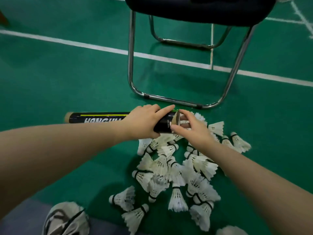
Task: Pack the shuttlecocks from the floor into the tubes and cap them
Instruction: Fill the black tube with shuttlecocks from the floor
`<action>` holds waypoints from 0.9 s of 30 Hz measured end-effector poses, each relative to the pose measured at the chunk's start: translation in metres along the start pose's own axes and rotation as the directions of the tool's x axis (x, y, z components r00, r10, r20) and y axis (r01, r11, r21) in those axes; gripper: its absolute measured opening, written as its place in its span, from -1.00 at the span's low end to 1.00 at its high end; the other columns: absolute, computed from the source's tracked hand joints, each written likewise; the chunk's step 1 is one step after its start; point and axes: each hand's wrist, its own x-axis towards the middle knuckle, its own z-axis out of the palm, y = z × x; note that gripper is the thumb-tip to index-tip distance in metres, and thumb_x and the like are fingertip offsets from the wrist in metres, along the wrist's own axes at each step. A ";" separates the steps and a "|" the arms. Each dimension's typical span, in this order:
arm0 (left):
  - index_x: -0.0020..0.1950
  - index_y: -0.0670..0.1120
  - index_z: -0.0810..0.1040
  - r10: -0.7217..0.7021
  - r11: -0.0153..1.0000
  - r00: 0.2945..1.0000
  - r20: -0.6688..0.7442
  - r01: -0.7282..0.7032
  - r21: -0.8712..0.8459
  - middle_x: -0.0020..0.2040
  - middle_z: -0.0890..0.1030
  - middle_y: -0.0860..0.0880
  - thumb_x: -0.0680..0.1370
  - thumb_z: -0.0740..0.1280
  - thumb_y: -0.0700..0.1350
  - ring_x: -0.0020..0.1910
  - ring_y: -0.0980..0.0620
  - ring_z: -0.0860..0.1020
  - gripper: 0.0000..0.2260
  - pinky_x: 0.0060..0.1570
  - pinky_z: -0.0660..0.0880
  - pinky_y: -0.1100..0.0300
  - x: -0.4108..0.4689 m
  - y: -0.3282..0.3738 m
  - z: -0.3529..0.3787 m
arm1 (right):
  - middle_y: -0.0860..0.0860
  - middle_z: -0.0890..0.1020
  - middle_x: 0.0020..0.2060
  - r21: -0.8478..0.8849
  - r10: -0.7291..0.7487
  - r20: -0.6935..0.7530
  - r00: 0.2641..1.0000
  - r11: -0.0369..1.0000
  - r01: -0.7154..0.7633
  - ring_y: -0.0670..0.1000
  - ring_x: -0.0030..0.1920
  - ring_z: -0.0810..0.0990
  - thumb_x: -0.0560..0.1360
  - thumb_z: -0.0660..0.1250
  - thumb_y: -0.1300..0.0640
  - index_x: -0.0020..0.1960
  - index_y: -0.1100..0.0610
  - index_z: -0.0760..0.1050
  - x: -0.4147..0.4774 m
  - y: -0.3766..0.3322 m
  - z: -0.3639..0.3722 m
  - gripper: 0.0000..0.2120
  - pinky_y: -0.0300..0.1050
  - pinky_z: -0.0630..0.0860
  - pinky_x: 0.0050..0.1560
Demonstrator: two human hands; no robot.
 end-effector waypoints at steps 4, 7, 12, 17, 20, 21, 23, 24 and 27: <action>0.53 0.08 -0.07 -0.110 0.991 0.993 0.039 0.113 -0.076 0.15 0.45 -0.09 0.41 0.37 0.15 0.08 -0.11 0.47 -0.15 0.00 0.48 0.01 0.012 -0.017 0.021 | 0.00 0.51 0.13 0.153 0.094 -0.055 0.994 0.985 -0.085 0.00 0.11 0.53 0.50 0.20 -0.15 0.35 0.03 0.34 0.026 0.028 0.011 -0.53 -0.07 0.49 0.08; 0.53 0.09 -0.07 -0.132 0.990 0.991 0.039 0.134 -0.054 0.19 0.43 -0.07 0.42 0.36 0.16 0.12 -0.09 0.44 -0.18 -0.03 0.44 0.04 0.015 -0.023 0.036 | -0.03 0.54 0.01 -0.024 0.139 -0.058 0.989 0.990 -0.141 -0.12 -0.05 0.52 0.57 0.17 -0.04 0.24 0.05 0.42 0.036 0.046 0.021 -0.70 -0.23 0.43 -0.14; 0.52 0.11 -0.11 -0.111 0.994 0.986 0.126 0.113 -0.008 0.21 0.40 -0.03 0.45 0.33 0.15 0.17 -0.05 0.41 -0.20 0.07 0.37 0.07 0.002 -0.030 0.056 | -0.10 0.54 -0.11 -0.340 0.142 0.020 0.990 0.932 -0.127 -0.07 -0.15 0.53 0.57 0.13 -0.09 0.18 0.02 0.41 0.041 0.060 0.050 -0.72 -0.12 0.45 -0.19; 0.52 0.11 -0.06 -0.165 0.980 0.976 0.143 0.179 -0.089 0.20 0.41 -0.04 0.41 0.37 0.14 0.15 -0.05 0.42 -0.18 0.04 0.41 0.07 -0.012 -0.037 0.061 | -0.07 0.52 -0.19 -0.382 0.185 -0.038 0.982 0.905 -0.186 -0.03 -0.27 0.49 0.50 0.16 0.08 0.11 0.03 0.38 0.039 0.068 0.070 -0.80 -0.09 0.41 -0.27; 0.52 0.11 -0.02 -0.177 0.971 0.974 0.142 0.197 -0.137 0.16 0.43 -0.04 0.38 0.40 0.11 0.11 -0.07 0.45 -0.17 -0.01 0.43 0.07 -0.022 -0.039 0.060 | -0.03 0.48 -0.04 -0.505 0.183 -0.045 0.982 0.844 -0.181 0.01 -0.10 0.48 0.45 0.23 -0.01 0.12 0.05 0.34 0.030 0.074 0.081 -0.72 -0.11 0.35 -0.24; 0.52 0.11 -0.02 -0.168 0.973 0.975 0.144 0.188 -0.136 0.17 0.43 -0.03 0.38 0.40 0.11 0.11 -0.07 0.45 -0.17 -0.01 0.43 0.08 -0.026 -0.039 0.059 | -0.03 0.44 0.02 -0.566 0.149 -0.029 0.988 0.812 -0.139 0.02 -0.01 0.45 0.43 0.26 -0.07 0.15 0.05 0.32 0.027 0.076 0.085 -0.64 -0.11 0.36 -0.19; 0.52 0.11 -0.03 -0.149 0.976 0.977 0.152 0.170 -0.137 0.21 0.42 -0.01 0.38 0.40 0.11 0.13 -0.05 0.44 -0.16 0.03 0.41 0.10 -0.033 -0.039 0.058 | 0.00 0.36 0.12 -0.655 0.115 0.006 0.993 0.751 -0.082 0.06 0.09 0.38 0.41 0.29 -0.09 0.24 0.05 0.26 0.023 0.078 0.092 -0.52 -0.08 0.40 -0.10; 0.52 0.11 -0.04 -0.143 0.977 0.977 0.157 0.164 -0.136 0.23 0.41 0.00 0.39 0.39 0.12 0.15 -0.04 0.43 -0.16 0.05 0.39 0.11 -0.035 -0.039 0.058 | 0.02 0.33 0.16 -0.676 0.128 0.014 0.992 0.732 -0.085 0.09 0.08 0.39 0.42 0.29 -0.02 0.28 0.05 0.22 0.022 0.077 0.094 -0.51 -0.07 0.42 -0.09; 0.52 0.13 -0.07 -0.143 0.975 0.977 0.158 0.166 -0.144 0.26 0.39 0.01 0.40 0.38 0.13 0.18 -0.03 0.41 -0.16 0.09 0.36 0.13 -0.040 -0.040 0.055 | 0.09 0.36 0.16 -0.687 0.165 -0.028 0.986 0.714 -0.139 0.10 -0.11 0.45 0.46 0.21 0.27 0.31 0.06 0.17 0.027 0.073 0.089 -0.53 -0.06 0.41 -0.24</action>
